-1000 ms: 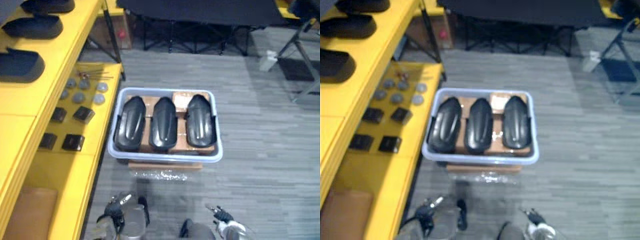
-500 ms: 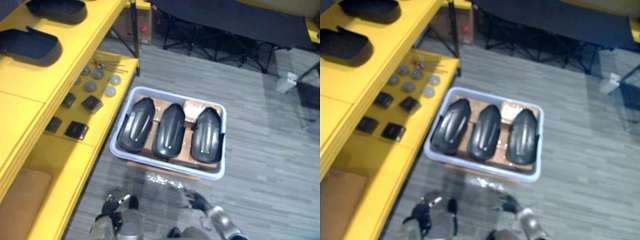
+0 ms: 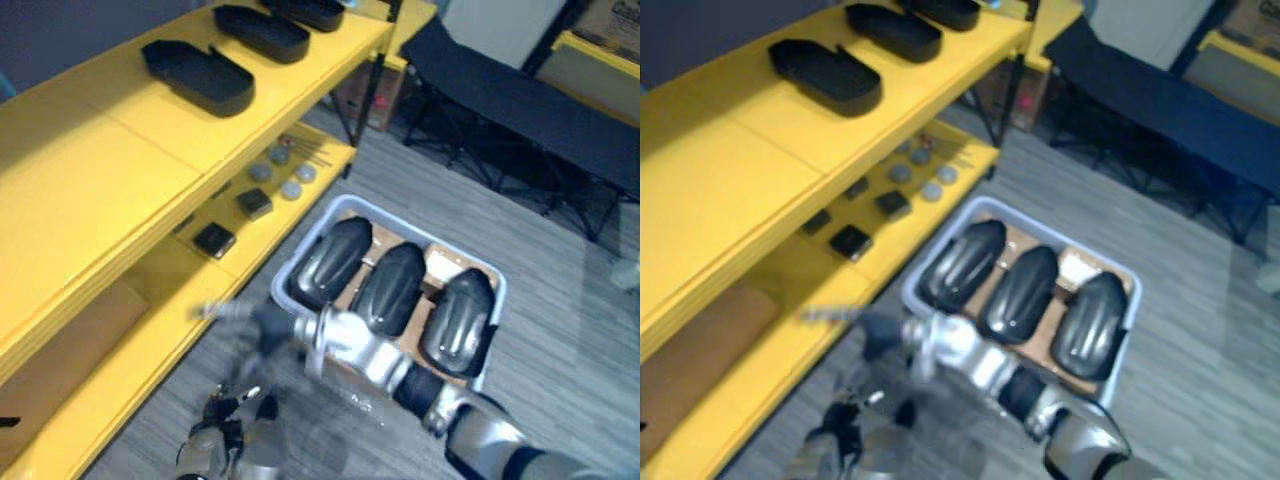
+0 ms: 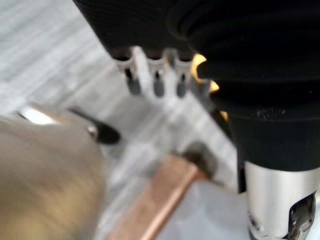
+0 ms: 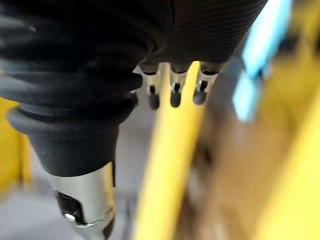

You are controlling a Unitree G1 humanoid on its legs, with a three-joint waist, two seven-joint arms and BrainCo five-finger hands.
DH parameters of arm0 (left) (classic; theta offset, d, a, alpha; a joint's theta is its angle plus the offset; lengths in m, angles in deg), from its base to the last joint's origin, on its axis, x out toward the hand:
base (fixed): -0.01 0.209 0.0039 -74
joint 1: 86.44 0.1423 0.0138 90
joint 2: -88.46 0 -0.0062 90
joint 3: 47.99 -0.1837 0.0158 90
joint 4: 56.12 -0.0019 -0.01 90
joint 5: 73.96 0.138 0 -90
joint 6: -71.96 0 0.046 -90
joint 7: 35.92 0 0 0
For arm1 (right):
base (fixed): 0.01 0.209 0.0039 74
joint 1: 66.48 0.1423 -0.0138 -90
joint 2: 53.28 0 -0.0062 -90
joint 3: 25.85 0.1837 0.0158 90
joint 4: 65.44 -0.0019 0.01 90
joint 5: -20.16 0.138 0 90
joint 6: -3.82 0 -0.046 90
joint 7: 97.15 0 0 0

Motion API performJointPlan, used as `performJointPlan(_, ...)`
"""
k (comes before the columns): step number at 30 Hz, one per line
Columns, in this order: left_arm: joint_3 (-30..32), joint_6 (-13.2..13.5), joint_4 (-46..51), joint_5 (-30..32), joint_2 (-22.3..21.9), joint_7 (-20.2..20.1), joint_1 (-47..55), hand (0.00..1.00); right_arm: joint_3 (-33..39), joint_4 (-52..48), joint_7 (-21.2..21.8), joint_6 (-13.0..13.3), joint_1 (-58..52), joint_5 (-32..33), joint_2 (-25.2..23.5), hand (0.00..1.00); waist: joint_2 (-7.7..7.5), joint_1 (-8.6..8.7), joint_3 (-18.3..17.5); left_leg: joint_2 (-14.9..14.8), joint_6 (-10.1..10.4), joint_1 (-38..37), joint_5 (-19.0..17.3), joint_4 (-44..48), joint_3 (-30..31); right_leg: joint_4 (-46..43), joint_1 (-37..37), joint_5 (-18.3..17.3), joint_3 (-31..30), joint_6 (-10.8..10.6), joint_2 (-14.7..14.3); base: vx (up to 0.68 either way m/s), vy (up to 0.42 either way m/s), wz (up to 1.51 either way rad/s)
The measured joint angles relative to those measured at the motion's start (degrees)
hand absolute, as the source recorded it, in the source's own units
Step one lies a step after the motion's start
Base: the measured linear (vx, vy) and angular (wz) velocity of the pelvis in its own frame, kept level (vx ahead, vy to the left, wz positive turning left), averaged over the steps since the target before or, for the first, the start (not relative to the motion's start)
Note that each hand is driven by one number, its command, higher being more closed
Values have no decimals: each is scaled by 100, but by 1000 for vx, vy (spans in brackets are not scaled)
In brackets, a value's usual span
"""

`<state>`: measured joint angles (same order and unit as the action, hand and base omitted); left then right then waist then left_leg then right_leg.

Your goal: Walk over and take plastic housings, then place them on the shelf

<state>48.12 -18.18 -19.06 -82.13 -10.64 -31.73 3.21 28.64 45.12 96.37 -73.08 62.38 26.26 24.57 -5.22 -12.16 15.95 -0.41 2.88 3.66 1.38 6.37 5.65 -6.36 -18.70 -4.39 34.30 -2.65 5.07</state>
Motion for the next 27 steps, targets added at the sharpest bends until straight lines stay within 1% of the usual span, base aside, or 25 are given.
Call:
performJointPlan(1, 0, -9, -31, 53, 18, -10, 99, 0, 221, -28, -277, -136, 76, 1, 62, 0, 58, 8, -8, 36, -2, -65, 1, 1, -23, 15, -71, -55, -9, 33, 33, -126, 18, -8)
performJointPlan(2, -2, 2, -50, 173, 21, -16, 243, 0, 384, -140, -461, -305, -9, 42, 211, 0, 105, 42, -79, 81, -5, -81, 2, 13, -30, 14, -109, -131, -24, 37, 77, -157, 24, -1)
performJointPlan(3, -4, 40, -72, 216, 27, -40, 364, 0, 541, -338, -587, -473, -222, 200, 441, 0, 114, 65, -161, 133, -13, -82, 9, 19, -40, 20, -133, -237, -75, 29, 118, -135, 18, 2)
performJointPlan(5, -2, 118, -80, 241, 61, -80, 503, 0, 801, -497, -654, -575, -551, 286, 695, 0, 143, 65, -225, 144, -40, -75, -12, 59, -164, 0, -118, -383, -266, 31, 167, -129, 3, -19)
performJointPlan(6, 1, 140, -117, 323, 41, -122, 637, 0, 1071, -652, -722, -597, -848, 332, 976, 0, 202, 123, -276, 99, -134, 119, -95, 318, -373, 8, -43, -528, -367, -18, 177, -147, -14, -36)
performJointPlan(7, 1, 149, -121, 418, 38, -144, 681, 0, 1180, -721, -745, -604, -946, 407, 1106, 0, 227, 158, -302, 44, -175, 231, -162, 437, -525, 19, 0, -571, -361, -80, 181, -148, -26, -41)
performJointPlan(8, 8, 200, -142, 452, 26, -193, 734, 0, 1332, -794, -788, -619, -1056, 551, 1302, 0, 274, 247, -343, -107, -163, 355, -202, 550, -858, 79, 90, -577, -344, -95, 211, -125, -18, -32)
performJointPlan(9, 8, 288, -174, 453, 27, -222, 724, 0, 1608, -857, -890, -624, -1212, 670, 1544, 0, 322, 377, -362, -308, -418, 564, -383, 1030, -1266, 78, 208, -589, -331, -116, 232, -112, -1, -30)
performJointPlan(10, 0, 325, -177, 454, 27, -230, 727, 0, 1782, -858, -935, -625, -1322, 670, 1628, 0, 388, 421, -399, -417, -509, 665, -454, 1372, -1378, 11, 285, -590, -371, -116, 228, -105, 69, -39)
performJointPlan(11, -48, 382, -178, 428, 14, -278, 743, 0, 2118, -860, -1033, -657, -1560, 668, 1801, 0, 450, 502, -427, -565, -505, 625, -667, 1816, -1580, -196, 385, -606, -503, -127, 251, -100, 137, -25)
performJointPlan(12, -130, 454, -176, 417, -10, -302, 739, 0, 2471, -894, -1146, -675, -1791, 668, 1931, 0, 570, 682, -497, -631, -344, 611, -829, 1858, -1667, -447, 464, -676, -507, -145, 275, -93, 172, -14)
performJointPlan(13, -205, 511, -175, 418, -9, -309, 741, 0, 2646, -926, -1180, -674, -1898, 670, 1970, 0, 607, 754, -519, -643, -217, 575, -910, 1780, -1700, -566, 504, -730, -508, -161, 288, -93, 203, 10)
performJointPlan(14, -305, 600, -155, 425, 74, -322, 635, 0, 3037, -931, -1258, -671, -2093, 719, 1959, 0, 535, 826, -502, -603, -125, 500, -939, 1651, -1709, -752, 579, -798, -562, -202, 409, -105, 198, -2)
performJointPlan(15, -424, 635, -81, 430, 192, -320, 571, 0, 3286, -934, -1368, -670, -2304, 826, 1869, 0, 452, 826, -484, -577, -142, 449, -931, 1624, -1745, -819, 622, -790, -628, -206, 457, -108, 173, -7)
performJointPlan(16, -465, 635, -43, 443, 250, -317, 557, 0, 3376, -934, -1431, -670, -2441, 873, 1809, 0, 379, 826, -482, -573, -150, 466, -937, 1645, -1747, -809, 630, -782, -634, -214, 463, -119, 114, -4)
performJointPlan(17, -492, 626, 3, 471, 334, -303, 524, 0, 3480, -934, -1558, -670, -2741, 884, 1669, 0, 272, 823, -473, -605, -178, 582, -958, 1726, -1710, -786, 656, -715, -634, -180, 416, -123, 91, 11)
performJointPlan(18, -517, 607, 5, 473, 383, -298, 495, 0, 3570, -932, -1700, -670, -3022, 884, 1534, 0, 195, 826, -458, -640, -200, 661, -1007, 1762, -1637, -746, 682, -587, -630, -143, 363, -115, 99, 14)
performJointPlan(19, -515, 591, 7, 471, 385, -288, 497, 0, 3613, -931, -1764, -669, -3133, 876, 1472, 0, 165, 828, -438, -646, -199, 654, -1007, 1746, -1617, -754, 703, -517, -634, -164, 354, -107, 127, 11)
performJointPlan(20, -510, 553, 5, 471, 381, -266, 549, 0, 3719, -930, -1915, -666, -3311, 869, 1356, 0, 151, 837, -439, -650, -192, 661, -1002, 1682, -1560, -806, 785, -362, -645, -118, 330, -103, 154, 4)
performJointPlan(21, -501, 544, 16, 470, 404, -259, 632, 0, 3866, -919, -2061, -666, -3429, 828, 1271, 0, 176, 835, -425, -658, -180, 640, -993, 1564, -1538, -838, 858, -180, -703, -73, 299, -116, 160, 2)
performJointPlan(22, -495, 544, 25, 468, 410, -257, 688, 0, 3937, -897, -2152, -662, -3449, 778, 1245, 0, 213, 834, -403, -655, -166, 638, -983, 1489, -1537, -834, 892, -81, -773, -61, 287, -130, 168, -2)
performJointPlan(23, -493, 545, 35, 468, 407, -255, 773, 0, 4079, -850, -2281, -651, -3462, 762, 1220, 0, 206, 835, -407, -639, -153, 626, -929, 1355, -1534, -797, 942, 55, -830, -109, 271, -135, 152, 6)
performJointPlan(24, -491, 552, 59, 470, 418, -254, 874, 0, 4412, -703, -2500, -586, -3454, 766, 1222, 0, 188, 833, -416, -564, -159, 641, -785, 1093, -1503, -693, 1017, 216, -849, -120, 249, -142, 155, 13)
performJointPlan(26, -481, 554, 65, 463, 455, -250, 945, 0, 4775, -341, -2720, -547, -3333, 784, 1234, 0, 186, 826, -410, -494, -173, 643, -717, 883, -1477, -587, 1075, 338, -919, -124, 242, -101, 102, 23)
performJointPlan(27, -461, 557, 112, 406, 445, -254, 1015, 0, 4981, 139, -2945, -564, -3157, 919, 1296, 0, 171, 816, -362, -462, -176, 649, -706, 771, -1471, -560, 1082, 373, -937, -143, 252, -90, 69, 26)
